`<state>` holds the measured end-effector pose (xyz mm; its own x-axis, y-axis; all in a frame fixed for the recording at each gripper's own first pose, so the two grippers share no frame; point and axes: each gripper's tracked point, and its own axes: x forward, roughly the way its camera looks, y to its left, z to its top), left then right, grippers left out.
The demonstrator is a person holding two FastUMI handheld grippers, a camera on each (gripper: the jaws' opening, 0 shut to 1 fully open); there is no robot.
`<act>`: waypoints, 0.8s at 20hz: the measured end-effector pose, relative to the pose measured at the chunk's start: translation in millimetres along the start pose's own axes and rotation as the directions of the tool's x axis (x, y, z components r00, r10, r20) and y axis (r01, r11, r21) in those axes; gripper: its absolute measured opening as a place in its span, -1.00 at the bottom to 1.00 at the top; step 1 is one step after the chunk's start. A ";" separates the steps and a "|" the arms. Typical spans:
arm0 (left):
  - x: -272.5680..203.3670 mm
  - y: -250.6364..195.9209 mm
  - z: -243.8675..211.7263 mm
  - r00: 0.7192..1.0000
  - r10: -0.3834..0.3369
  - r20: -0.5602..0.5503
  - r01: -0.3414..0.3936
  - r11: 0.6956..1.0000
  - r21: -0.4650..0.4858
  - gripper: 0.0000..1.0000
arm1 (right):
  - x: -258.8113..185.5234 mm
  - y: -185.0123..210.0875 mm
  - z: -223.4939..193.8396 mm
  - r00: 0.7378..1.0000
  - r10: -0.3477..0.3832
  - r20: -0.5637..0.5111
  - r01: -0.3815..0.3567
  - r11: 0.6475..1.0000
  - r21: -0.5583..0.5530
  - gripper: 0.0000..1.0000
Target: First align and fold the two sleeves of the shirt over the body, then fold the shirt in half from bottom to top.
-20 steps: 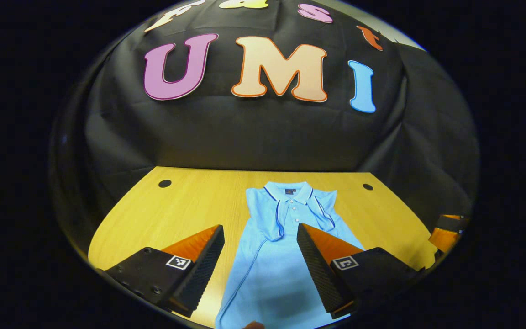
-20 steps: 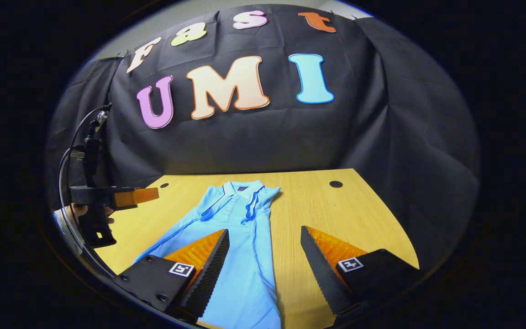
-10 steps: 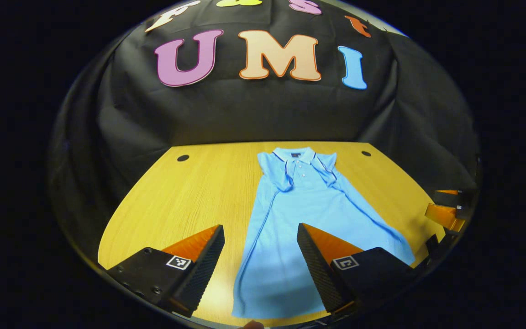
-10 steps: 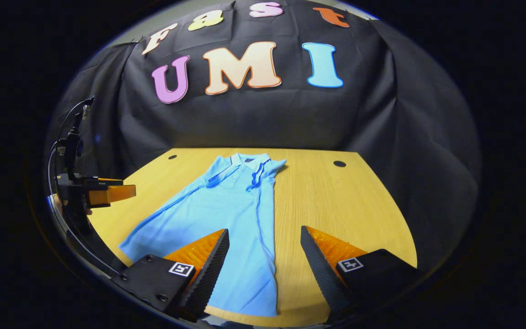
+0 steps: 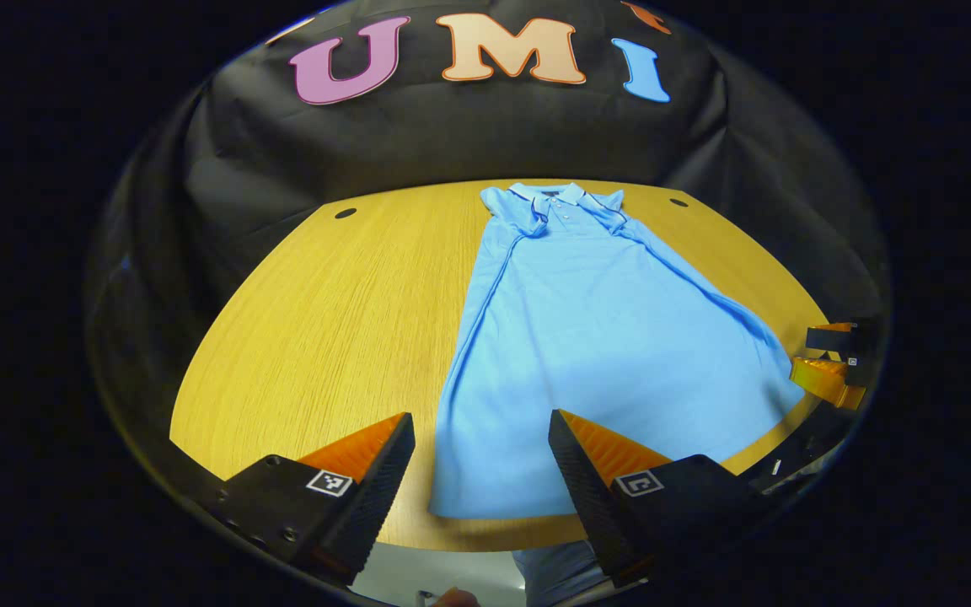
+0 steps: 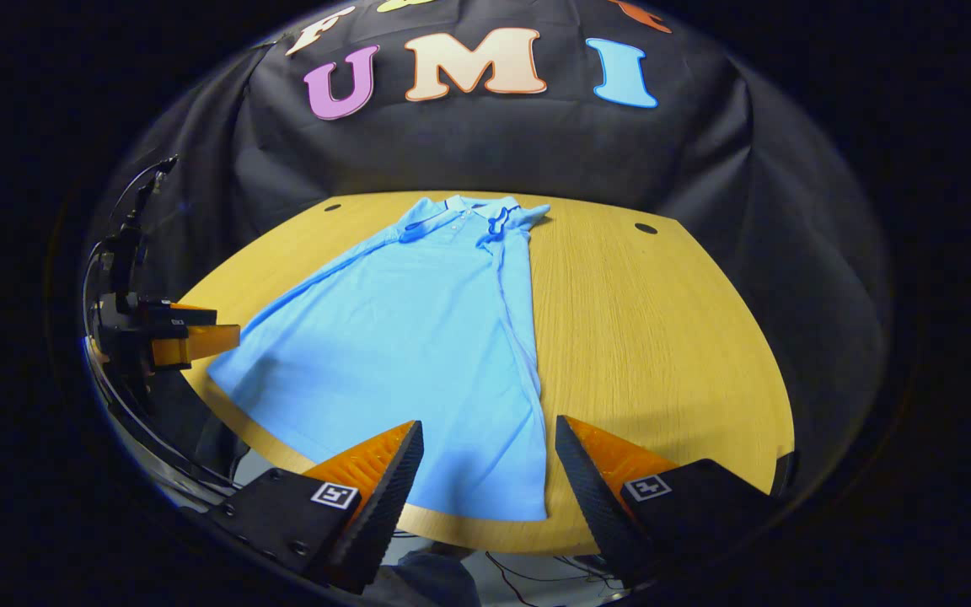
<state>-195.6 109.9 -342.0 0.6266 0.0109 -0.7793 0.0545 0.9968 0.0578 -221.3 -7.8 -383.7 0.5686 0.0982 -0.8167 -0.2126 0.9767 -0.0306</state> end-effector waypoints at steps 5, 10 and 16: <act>2.3 -7.5 -30.3 0.999 -0.006 -0.048 0.006 1.000 0.005 0.92 | 7.6 -6.8 -19.6 0.999 -0.027 -0.042 0.028 0.999 0.022 0.87; 2.0 -11.5 -36.3 1.000 0.006 -0.030 -0.005 1.000 0.007 0.89 | 14.4 -7.0 -36.5 0.997 -0.042 -0.069 0.042 0.999 0.009 0.87; 1.6 -20.5 -40.8 1.000 -0.023 -0.010 0.022 0.999 -0.048 0.63 | 16.8 0.2 -42.7 0.996 -0.014 -0.084 0.018 0.999 0.044 0.94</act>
<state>-227.4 92.6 -369.8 0.6172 -0.0110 -0.7867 0.0314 0.9994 0.0107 -245.7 -14.1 -422.0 0.5027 0.0677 -0.8618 -0.1672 0.9857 -0.0201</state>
